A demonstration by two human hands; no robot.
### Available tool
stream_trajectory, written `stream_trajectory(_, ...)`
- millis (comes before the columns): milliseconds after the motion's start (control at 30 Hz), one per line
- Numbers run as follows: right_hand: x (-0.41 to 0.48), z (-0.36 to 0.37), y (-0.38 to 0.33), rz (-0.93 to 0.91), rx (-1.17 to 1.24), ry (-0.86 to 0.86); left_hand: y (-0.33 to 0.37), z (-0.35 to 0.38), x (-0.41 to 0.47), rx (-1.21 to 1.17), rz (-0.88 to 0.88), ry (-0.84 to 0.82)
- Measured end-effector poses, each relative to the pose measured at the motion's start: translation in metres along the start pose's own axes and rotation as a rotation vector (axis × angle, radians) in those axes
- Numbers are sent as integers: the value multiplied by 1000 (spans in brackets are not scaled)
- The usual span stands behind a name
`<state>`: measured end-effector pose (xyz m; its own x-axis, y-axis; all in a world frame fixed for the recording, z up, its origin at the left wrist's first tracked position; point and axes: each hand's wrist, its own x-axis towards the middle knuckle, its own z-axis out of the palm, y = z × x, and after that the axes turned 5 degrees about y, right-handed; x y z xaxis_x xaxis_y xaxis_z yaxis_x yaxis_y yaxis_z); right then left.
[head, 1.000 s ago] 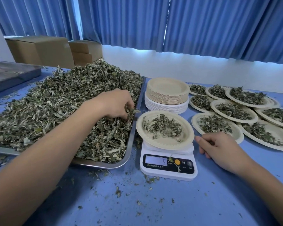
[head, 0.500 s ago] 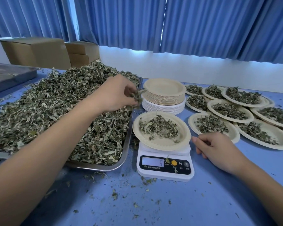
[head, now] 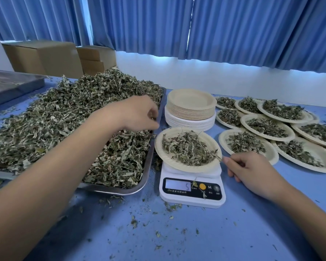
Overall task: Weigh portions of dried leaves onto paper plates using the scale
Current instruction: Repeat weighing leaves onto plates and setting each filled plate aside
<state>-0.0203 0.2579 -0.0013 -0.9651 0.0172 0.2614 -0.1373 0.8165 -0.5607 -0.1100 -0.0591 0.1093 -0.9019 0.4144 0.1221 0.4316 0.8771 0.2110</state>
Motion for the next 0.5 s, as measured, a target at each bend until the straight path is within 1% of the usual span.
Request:
stream_trajectory(33,0,0,0,2,2,1,-7,4,1,63,-41,-103)
stream_trajectory(100,0,0,0,3,7,0,-16,13,3,156,-63,-268)
stream_trajectory(167,-1,0,1,6,22,-6,-20,22,7,204,-50,-325)
stream_trajectory(233,-1,0,2,20,46,-14,-22,27,11,183,-50,-290)
stream_trajectory(400,-1,0,3,30,43,-19,-28,25,15,62,-117,-74)
stream_trajectory(500,0,0,3,33,42,-20,-29,24,17,65,-132,-26)
